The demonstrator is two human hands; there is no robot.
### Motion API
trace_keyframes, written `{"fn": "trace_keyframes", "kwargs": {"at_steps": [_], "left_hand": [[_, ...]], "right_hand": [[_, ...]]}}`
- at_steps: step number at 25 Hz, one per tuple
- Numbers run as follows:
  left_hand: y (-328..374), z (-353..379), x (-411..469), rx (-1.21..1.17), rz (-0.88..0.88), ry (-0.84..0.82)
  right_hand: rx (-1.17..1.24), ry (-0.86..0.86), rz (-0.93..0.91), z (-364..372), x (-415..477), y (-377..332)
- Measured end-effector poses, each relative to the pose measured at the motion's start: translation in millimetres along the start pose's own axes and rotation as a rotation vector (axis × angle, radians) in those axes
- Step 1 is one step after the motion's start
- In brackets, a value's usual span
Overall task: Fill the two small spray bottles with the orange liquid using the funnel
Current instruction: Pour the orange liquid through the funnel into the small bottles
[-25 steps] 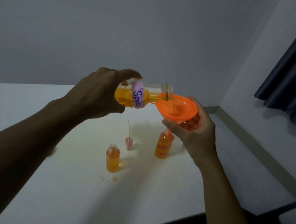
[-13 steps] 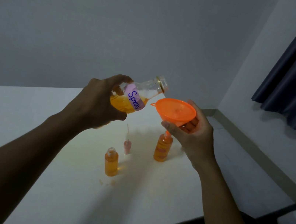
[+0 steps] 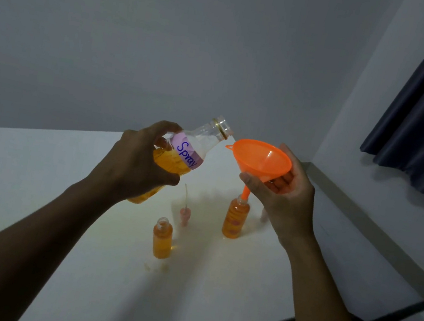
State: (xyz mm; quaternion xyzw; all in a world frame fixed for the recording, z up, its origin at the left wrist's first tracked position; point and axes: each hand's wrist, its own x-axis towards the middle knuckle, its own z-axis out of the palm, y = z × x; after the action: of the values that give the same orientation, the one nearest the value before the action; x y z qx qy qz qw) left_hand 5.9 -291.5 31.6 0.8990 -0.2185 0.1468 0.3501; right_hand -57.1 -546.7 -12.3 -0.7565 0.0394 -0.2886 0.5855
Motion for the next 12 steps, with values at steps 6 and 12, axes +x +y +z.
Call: {"fn": "trace_keyframes", "kwargs": {"at_steps": [6,12], "left_hand": [[-4.4,-4.2,-5.6,-0.011,-0.029,0.010],[-9.6,-18.5,-14.0,-0.043,-0.061,0.038]], "right_hand": [[0.026,0.034,0.015,-1.4,-2.9,-6.5],[0.045,0.084,0.082,1.2,-4.5,-11.9]]}}
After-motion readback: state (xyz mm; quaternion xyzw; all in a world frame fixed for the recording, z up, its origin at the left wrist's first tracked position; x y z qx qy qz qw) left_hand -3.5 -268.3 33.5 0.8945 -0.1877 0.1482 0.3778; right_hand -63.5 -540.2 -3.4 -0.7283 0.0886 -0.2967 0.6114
